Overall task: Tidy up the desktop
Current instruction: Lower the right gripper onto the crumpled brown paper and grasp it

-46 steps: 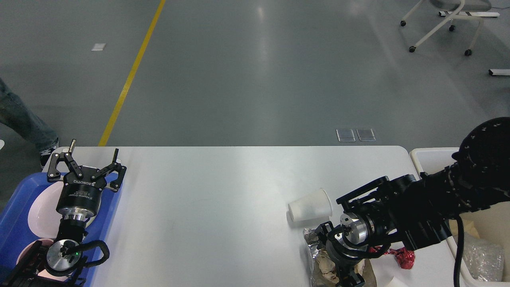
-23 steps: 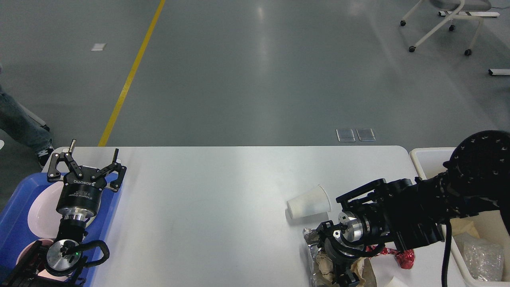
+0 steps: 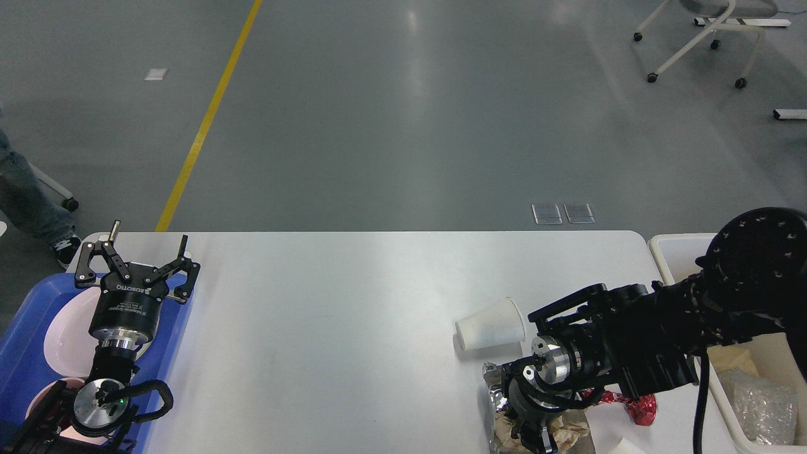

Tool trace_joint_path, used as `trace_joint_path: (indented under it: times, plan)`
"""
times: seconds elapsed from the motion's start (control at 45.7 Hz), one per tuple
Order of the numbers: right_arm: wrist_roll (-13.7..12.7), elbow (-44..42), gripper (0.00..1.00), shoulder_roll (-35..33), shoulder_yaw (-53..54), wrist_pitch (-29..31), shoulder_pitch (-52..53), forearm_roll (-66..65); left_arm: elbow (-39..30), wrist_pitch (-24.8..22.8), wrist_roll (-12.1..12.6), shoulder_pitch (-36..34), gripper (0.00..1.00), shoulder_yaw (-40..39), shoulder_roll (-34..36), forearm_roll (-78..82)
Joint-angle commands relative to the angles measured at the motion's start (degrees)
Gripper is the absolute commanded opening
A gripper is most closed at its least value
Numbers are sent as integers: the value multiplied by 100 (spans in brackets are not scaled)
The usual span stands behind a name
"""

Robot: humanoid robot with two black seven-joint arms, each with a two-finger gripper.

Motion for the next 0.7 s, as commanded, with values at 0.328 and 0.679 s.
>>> trace_joint_path:
  times: [0.328, 0.679]
  plan:
    - [-22, 105, 0, -122, -73, -24, 110, 54, 0, 0, -1, 0, 97, 0, 0, 0]
    - [13, 1221, 0, -518, -1232, 1424, 1700, -94, 0, 0, -1, -9, 97, 0, 0, 0]
